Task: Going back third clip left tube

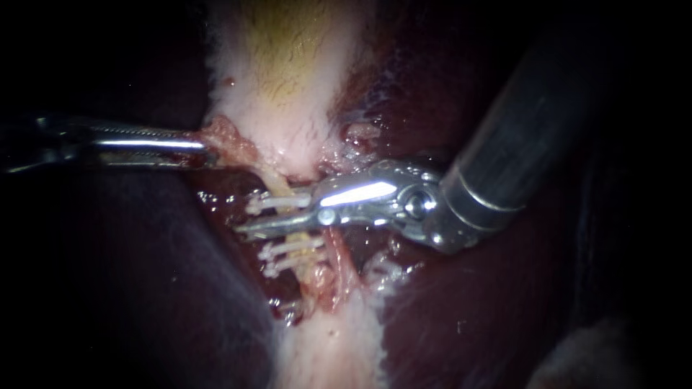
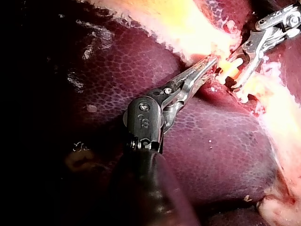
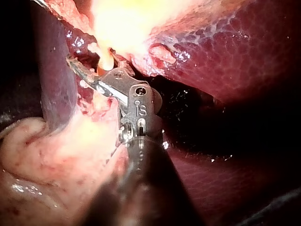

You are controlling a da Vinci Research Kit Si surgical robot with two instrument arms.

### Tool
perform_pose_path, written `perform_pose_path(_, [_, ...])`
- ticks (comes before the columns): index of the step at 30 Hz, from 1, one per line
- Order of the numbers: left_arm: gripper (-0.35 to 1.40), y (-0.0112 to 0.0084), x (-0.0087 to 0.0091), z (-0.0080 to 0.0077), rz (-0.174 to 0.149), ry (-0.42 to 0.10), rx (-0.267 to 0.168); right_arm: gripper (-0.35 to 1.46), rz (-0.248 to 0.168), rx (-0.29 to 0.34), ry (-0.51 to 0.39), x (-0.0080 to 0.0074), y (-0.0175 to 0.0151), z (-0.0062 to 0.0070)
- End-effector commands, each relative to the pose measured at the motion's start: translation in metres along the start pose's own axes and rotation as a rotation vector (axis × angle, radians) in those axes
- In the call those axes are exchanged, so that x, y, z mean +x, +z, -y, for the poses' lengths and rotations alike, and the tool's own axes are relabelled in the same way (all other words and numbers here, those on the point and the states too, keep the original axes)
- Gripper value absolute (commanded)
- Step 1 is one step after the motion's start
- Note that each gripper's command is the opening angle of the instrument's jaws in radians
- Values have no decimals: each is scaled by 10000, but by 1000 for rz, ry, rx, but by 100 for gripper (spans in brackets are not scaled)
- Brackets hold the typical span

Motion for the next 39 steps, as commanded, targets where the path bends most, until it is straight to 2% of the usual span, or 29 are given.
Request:
perform_pose_path(1, [-35,1,-1,0,0,0,1,50,-7,-18,-17,-2,-2,-2])
perform_pose_path(4, [-35,1,-1,0,0,0,1,50,-16,-45,-59,-3,-11,-5])
perform_pose_path(8, [-35,1,-1,0,0,1,1,50,-14,-47,-100,-5,-27,-5])
perform_pose_path(13, [-35,0,-1,1,0,1,1,50,-4,-34,-217,-7,-53,0])
perform_pose_path(16, [-35,-1,-2,1,0,1,0,50,4,-22,-276,-1,-81,7])
perform_pose_path(20, [-35,-1,-2,1,0,1,0,50,9,-5,-351,15,-123,15])
perform_pose_path(24, [-35,-1,-2,2,0,1,-1,50,12,12,-385,22,-158,23])
perform_pose_path(28, [-35,0,-2,4,0,1,-1,50,16,27,-411,17,-184,31])
perform_pose_path(33, [-35,0,-3,5,0,1,-2,50,24,37,-422,8,-202,38])
perform_pose_path(39, [-35,0,-3,5,1,2,-2,50,37,40,-424,5,-211,43])
